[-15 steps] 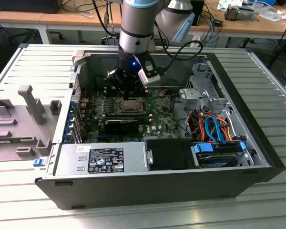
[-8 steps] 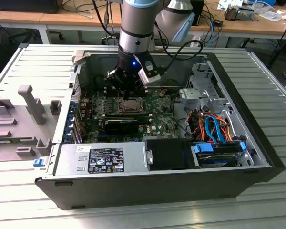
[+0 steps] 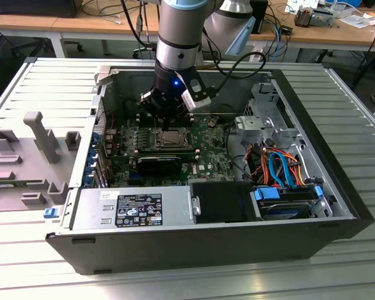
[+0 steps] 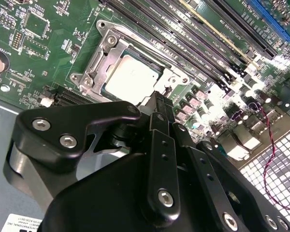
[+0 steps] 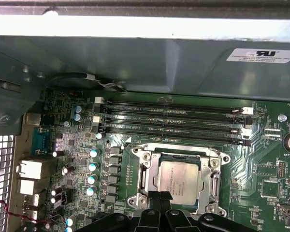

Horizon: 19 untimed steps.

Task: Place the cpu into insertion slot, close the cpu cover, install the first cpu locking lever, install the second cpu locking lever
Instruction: 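Install the first cpu locking lever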

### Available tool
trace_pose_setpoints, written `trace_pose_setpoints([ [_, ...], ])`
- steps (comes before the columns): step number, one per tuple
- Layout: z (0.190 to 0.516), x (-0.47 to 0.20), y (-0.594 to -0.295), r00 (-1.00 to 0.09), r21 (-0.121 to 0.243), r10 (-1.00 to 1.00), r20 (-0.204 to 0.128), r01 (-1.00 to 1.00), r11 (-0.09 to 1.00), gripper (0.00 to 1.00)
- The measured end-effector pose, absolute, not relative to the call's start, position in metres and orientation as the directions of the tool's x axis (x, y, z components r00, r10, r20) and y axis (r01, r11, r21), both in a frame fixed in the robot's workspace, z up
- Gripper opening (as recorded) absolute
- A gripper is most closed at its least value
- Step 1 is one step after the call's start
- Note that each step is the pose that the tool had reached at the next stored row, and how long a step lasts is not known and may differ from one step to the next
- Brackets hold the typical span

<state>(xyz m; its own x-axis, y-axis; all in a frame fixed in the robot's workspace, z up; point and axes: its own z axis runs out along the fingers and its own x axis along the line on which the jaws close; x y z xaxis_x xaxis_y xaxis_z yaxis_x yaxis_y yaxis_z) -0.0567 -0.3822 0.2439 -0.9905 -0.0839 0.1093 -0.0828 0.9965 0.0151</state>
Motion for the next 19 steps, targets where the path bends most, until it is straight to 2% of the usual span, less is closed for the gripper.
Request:
trace_pose_setpoints([
  [19,0.2445,-0.0567,-0.3822,-0.989,0.018,-0.099,0.108,-0.098,0.995,0.11],
])
